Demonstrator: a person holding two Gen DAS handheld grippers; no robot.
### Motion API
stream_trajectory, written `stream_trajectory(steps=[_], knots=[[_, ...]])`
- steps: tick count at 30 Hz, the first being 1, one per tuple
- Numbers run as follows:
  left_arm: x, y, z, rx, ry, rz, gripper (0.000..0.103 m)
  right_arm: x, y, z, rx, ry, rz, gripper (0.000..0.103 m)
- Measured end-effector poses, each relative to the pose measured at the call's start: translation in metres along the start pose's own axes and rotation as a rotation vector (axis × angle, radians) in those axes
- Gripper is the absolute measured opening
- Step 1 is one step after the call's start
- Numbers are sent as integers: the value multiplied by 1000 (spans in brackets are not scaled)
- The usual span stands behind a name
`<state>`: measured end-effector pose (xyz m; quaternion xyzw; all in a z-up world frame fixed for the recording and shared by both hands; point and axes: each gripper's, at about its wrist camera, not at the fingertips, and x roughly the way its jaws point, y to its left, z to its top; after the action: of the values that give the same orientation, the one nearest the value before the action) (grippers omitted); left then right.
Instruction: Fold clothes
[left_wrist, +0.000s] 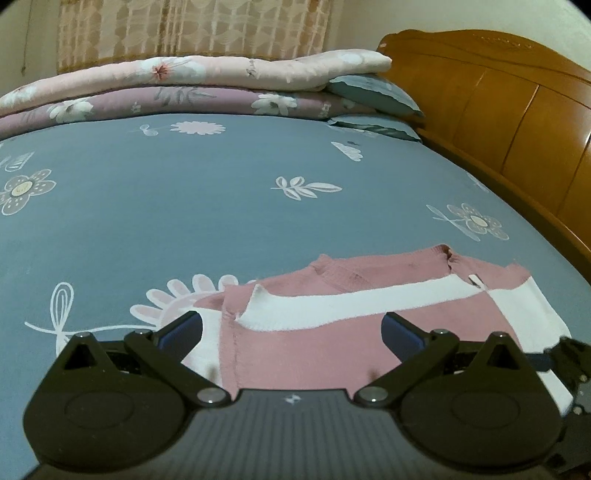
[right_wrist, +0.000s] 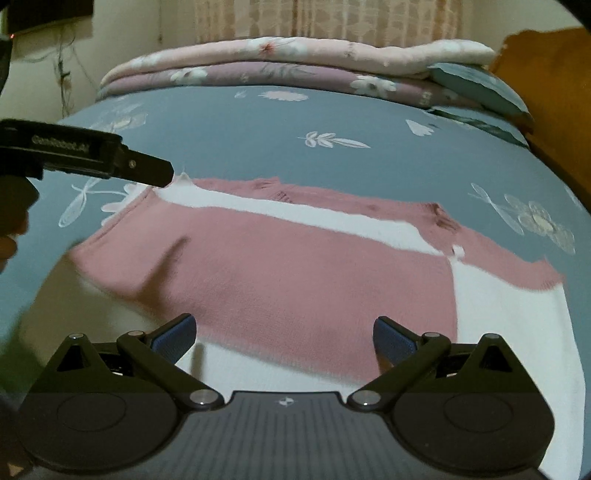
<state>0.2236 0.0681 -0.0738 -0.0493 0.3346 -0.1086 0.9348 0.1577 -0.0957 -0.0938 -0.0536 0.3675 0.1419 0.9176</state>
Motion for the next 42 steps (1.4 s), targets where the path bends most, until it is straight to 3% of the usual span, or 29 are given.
stream_trajectory(steps=[5,9,14,18,23,27,31,35,42], knots=[[-8,11,0,-35,-5,-37,102,-11,7,-6,0,-6,0,103],[-20,36,1,-111,-13,-68,102,-22,28,-2,-69,-39,20,103],[-30,70,-7,-215,-25,-62,102,-30,73,4,-235,-88,85,102],[-26,83,-14,-259,12,-49,102,-31,120,1,-454,-77,110,89],[-27,86,-17,-291,25,-101,102,-27,166,-21,-718,-53,43,83],[-25,85,-21,-331,52,-196,102,-17,184,-29,-811,-45,-11,83],[-18,87,-27,-364,99,-203,102,-6,200,-37,-924,-76,-100,83],[-6,90,-34,-406,148,-225,102,-5,207,-41,-966,-99,-149,83],[15,93,-42,-475,197,-301,102,-14,196,-25,-870,-109,-140,83]])
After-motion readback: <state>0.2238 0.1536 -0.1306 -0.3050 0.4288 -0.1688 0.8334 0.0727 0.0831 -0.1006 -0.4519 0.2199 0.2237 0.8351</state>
